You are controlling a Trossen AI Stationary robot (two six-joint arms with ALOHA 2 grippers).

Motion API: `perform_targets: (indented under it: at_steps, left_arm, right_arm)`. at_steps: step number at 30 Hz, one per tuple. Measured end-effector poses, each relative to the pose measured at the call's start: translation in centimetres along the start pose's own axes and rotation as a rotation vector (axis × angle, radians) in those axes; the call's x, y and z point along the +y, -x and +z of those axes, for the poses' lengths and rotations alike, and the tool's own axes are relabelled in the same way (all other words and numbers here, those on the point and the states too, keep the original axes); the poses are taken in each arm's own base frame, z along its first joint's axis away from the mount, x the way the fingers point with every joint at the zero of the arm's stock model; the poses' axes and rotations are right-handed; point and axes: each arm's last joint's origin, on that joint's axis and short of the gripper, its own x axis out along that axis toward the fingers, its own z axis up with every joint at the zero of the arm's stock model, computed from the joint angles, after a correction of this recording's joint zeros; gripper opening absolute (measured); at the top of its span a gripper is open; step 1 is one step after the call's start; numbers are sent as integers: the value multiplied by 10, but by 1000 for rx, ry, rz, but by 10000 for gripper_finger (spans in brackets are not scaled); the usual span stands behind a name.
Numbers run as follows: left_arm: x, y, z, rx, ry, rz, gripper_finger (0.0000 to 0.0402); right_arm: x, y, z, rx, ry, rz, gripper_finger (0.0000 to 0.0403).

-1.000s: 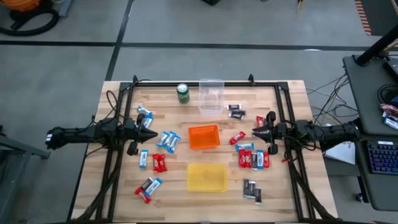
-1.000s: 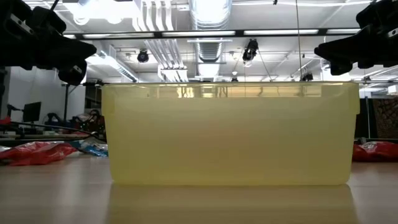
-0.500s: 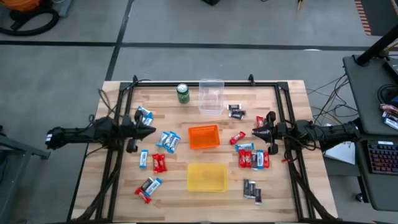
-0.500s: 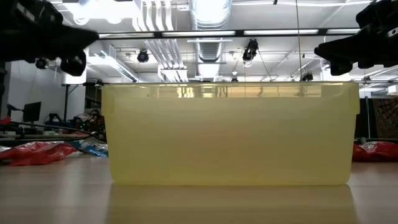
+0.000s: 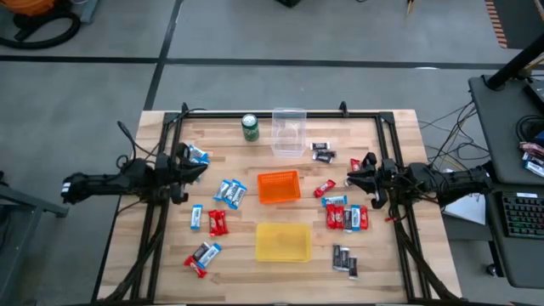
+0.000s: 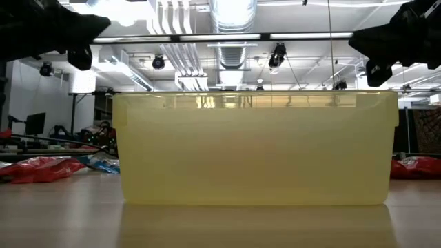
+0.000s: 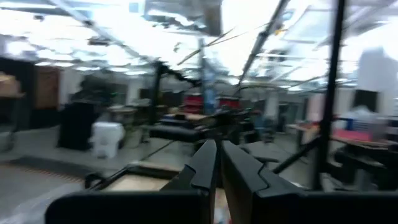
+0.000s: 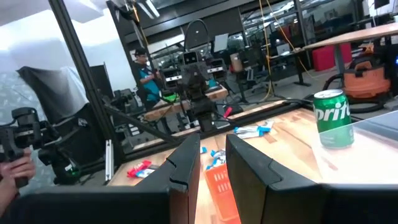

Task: Sort candy
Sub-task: Put the red candy into the orange bin

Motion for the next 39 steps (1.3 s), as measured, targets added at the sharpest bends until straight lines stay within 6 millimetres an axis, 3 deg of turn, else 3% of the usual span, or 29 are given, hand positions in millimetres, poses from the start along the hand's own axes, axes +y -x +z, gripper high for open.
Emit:
perform_targets:
  at_steps: [7,11,15,22,28,35,39]
  left_arm:
    - [1,-3,-5,44,27,29,7]
    - [1,-6,-9,79,76,34,7]
    - [1,-8,-11,97,73,36,7]
    - [1,-12,-8,53,-32,49,7]
    - [2,-15,-3,59,-191,134,7]
    - [5,-18,5,-23,54,268,7]
    - [5,-21,5,-36,-10,291,7]
  right_arm:
    - [0,0,1,-10,-1,-15,68]
    - [-4,-1,2,-56,-119,-138,68]
    - [-5,-4,-1,-38,-124,-187,68]
    - [-8,-13,-2,95,11,-349,68]
    - [-13,-22,-16,307,124,-478,68]
    - [-15,-29,-24,324,61,-549,74]
    - [-13,-32,-22,346,104,-514,103]
